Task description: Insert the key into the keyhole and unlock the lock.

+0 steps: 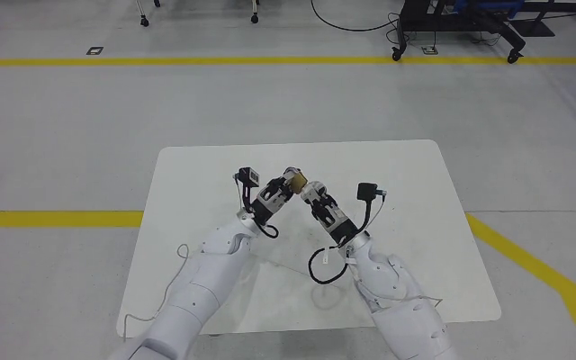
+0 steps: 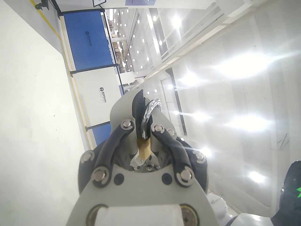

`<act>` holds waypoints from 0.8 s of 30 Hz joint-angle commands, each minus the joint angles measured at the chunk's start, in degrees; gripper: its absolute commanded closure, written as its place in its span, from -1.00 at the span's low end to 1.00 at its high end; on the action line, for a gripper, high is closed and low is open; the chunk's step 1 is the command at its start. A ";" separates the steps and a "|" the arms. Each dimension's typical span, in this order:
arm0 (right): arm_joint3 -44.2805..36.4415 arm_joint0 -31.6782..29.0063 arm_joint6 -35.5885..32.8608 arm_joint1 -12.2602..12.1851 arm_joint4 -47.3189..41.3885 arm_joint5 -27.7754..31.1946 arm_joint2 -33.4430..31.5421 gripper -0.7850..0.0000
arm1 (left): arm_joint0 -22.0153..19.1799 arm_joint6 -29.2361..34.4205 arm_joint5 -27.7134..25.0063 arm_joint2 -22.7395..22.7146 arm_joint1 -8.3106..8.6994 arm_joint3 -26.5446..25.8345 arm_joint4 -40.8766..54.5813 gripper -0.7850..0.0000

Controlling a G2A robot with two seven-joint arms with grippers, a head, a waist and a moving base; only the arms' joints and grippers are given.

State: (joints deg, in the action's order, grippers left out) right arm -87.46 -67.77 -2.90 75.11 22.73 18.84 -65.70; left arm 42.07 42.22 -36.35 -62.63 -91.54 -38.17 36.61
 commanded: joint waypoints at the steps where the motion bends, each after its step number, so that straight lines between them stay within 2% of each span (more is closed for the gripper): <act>1: -0.21 -0.14 0.29 0.02 0.06 0.33 -0.17 1.00 | 0.11 0.81 3.24 -0.59 -0.07 0.36 3.08 1.00; 8: -2.24 -1.96 0.94 -0.30 -2.13 3.30 -3.14 1.00 | 0.11 0.81 3.24 -0.59 -0.07 0.36 3.08 1.00; 18: -2.24 -1.96 0.94 -0.30 -2.13 3.30 -3.14 1.00 | 0.11 0.81 3.24 -0.59 -0.07 0.36 3.08 1.00; 20: -2.24 -1.96 0.94 -0.30 -2.13 3.30 -3.14 1.00 | 1.29 -0.78 5.56 -1.03 -0.19 -1.83 5.12 1.00; 24: -4.17 -3.65 7.22 -0.30 6.64 -0.50 -3.54 1.00 | 2.95 -3.01 8.69 -1.02 -0.50 -5.27 6.98 1.00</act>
State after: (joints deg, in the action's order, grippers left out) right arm -91.11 -70.83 2.20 74.75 25.94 19.37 -69.45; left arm 44.78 39.82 -28.17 -63.80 -91.97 -42.93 43.62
